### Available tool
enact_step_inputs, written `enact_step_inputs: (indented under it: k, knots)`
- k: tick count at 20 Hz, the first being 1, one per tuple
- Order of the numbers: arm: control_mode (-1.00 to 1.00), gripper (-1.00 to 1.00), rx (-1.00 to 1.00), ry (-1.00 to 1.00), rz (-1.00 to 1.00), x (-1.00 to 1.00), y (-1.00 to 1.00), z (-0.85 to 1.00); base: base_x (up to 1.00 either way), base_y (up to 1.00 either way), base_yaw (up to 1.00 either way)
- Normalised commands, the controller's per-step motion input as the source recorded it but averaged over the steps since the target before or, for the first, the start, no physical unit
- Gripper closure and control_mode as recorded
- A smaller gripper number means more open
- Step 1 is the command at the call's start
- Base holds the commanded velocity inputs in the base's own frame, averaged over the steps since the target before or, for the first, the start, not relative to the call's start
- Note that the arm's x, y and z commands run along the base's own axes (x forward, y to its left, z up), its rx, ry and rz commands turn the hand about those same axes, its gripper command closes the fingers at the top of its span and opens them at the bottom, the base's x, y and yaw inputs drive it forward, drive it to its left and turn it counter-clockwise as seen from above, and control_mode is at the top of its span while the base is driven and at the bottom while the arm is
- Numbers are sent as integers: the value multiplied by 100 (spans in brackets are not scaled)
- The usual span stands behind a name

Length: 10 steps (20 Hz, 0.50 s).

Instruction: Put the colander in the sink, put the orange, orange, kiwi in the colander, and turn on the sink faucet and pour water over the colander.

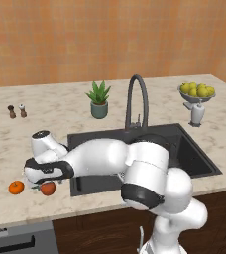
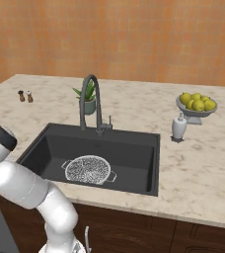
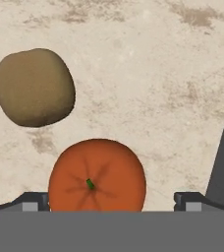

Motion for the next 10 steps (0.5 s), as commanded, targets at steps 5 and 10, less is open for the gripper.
enact_step_inputs:
  k: [5,10]
  knots:
    - [-100,-100,0,0,0,0,0,-3,0,0,0]
    - [-100,-100,0,0,0,0,0,0,0,0,0]
